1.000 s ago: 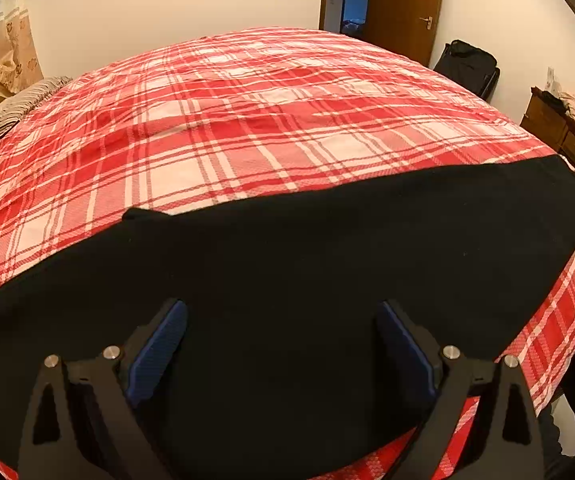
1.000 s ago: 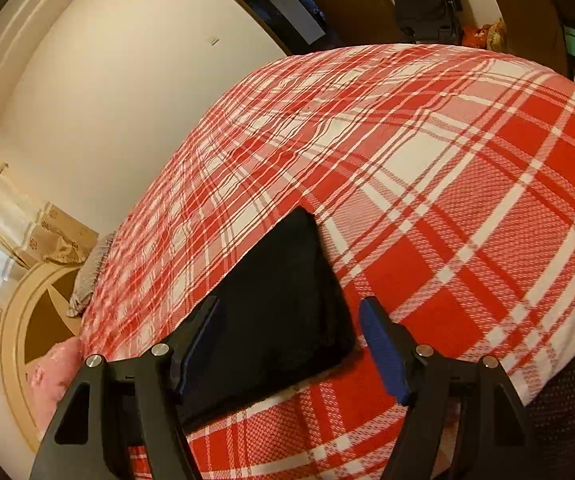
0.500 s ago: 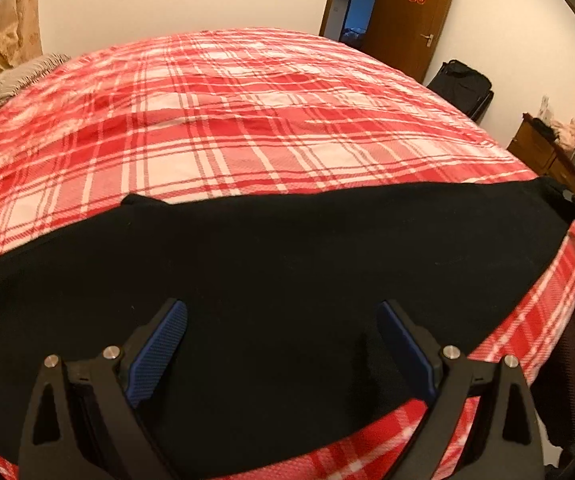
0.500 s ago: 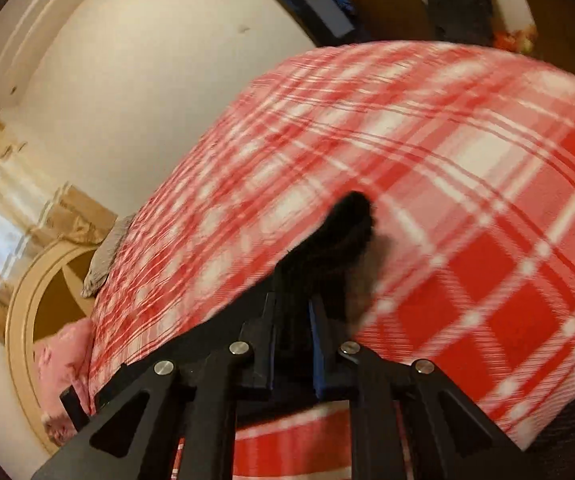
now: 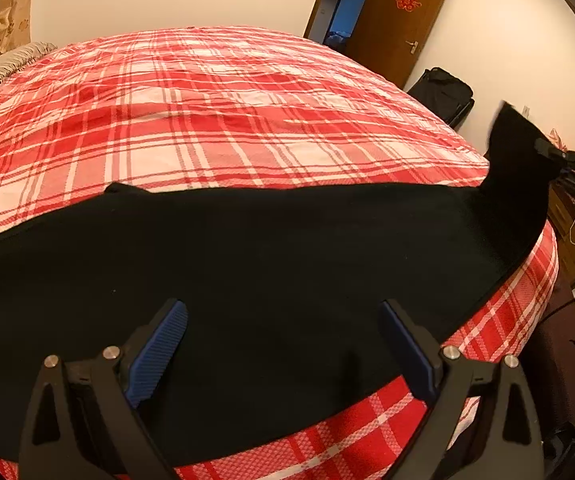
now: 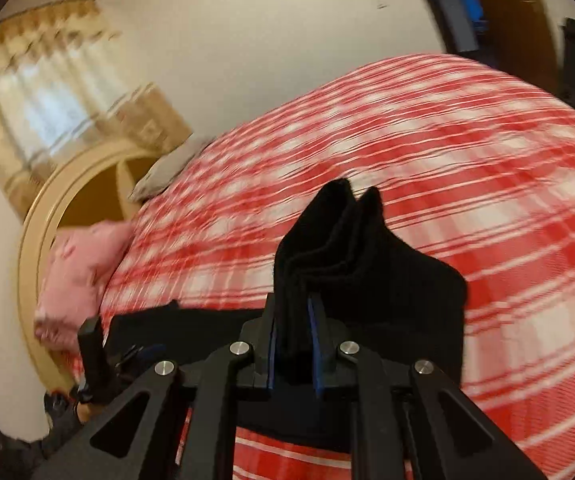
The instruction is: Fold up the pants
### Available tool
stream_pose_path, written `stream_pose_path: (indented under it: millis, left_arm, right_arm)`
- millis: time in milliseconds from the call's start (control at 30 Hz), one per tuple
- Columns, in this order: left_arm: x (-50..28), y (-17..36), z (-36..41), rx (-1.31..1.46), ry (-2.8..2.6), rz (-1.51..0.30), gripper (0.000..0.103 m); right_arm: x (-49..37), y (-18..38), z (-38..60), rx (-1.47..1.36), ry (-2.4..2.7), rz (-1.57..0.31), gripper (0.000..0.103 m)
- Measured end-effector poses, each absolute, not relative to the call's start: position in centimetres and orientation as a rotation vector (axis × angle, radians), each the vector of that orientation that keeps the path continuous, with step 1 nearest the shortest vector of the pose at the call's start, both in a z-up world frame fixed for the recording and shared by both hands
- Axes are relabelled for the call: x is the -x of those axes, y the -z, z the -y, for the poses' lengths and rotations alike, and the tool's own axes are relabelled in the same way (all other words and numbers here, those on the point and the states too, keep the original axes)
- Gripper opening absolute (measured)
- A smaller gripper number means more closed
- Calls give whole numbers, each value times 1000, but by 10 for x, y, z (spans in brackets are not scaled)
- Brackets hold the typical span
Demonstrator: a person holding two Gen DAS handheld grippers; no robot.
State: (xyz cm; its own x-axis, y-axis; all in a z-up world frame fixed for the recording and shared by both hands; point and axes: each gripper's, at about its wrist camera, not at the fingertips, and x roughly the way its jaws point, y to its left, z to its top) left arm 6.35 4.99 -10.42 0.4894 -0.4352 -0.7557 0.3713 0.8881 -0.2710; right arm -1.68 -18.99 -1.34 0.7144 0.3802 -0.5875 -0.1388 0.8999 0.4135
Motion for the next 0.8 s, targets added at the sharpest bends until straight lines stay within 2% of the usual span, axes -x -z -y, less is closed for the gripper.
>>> stream_pose_path:
  millis: [300, 567, 633, 700, 767, 800]
  left_arm:
    - [-65, 105, -56, 116, 496, -950, 98]
    - [-68, 102, -47, 109, 513, -951, 98]
    - [-71, 101, -41, 99, 520, -948, 98]
    - [-74, 100, -35, 97, 527, -948, 98]
    - [-77, 100, -28, 105, 543, -951, 98]
    - [-78, 100, -24, 111, 554, -954, 98]
  right_arm:
    - [-13, 73, 92, -222, -417, -854, 13]
    - [-21, 123, 55, -85, -439, -937, 14]
    - [-23, 132, 55, -83, -449, -979, 20]
    - [-19, 133, 50, -62, -488, -1005, 45]
    - [-7, 125, 47, -21, -557, -990, 54]
    - [-1, 121, 48, 1, -558, -972, 54]
